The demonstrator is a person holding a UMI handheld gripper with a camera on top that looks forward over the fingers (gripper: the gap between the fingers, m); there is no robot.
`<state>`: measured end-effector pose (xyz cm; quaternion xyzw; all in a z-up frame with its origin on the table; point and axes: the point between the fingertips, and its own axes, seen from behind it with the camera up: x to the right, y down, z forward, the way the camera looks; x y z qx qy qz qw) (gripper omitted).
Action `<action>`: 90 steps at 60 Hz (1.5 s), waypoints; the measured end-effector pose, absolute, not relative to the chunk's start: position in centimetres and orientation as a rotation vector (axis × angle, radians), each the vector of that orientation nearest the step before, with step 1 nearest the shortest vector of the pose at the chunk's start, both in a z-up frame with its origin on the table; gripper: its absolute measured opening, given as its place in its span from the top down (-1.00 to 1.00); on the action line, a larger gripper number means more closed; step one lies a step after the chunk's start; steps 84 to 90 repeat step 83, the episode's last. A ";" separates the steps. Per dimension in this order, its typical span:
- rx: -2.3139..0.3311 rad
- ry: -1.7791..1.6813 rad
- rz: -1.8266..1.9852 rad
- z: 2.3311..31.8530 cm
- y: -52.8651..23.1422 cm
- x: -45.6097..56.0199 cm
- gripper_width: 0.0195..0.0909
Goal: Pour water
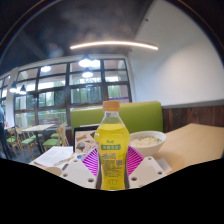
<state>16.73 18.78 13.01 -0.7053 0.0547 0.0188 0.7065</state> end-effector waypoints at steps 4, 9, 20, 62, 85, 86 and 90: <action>-1.609 0.139 0.067 12.6 19.2 17.1 0.67; -1.611 0.083 0.046 11.0 19.4 16.9 0.67; -1.615 0.046 -0.004 10.8 19.6 16.7 0.68; -1.676 -0.048 0.053 14.9 -3.4 6.6 -0.79; -1.663 -0.042 0.316 12.2 -13.5 -3.7 -0.77; -1.663 -0.042 0.316 12.2 -13.5 -3.7 -0.77; -1.663 -0.042 0.316 12.2 -13.5 -3.7 -0.77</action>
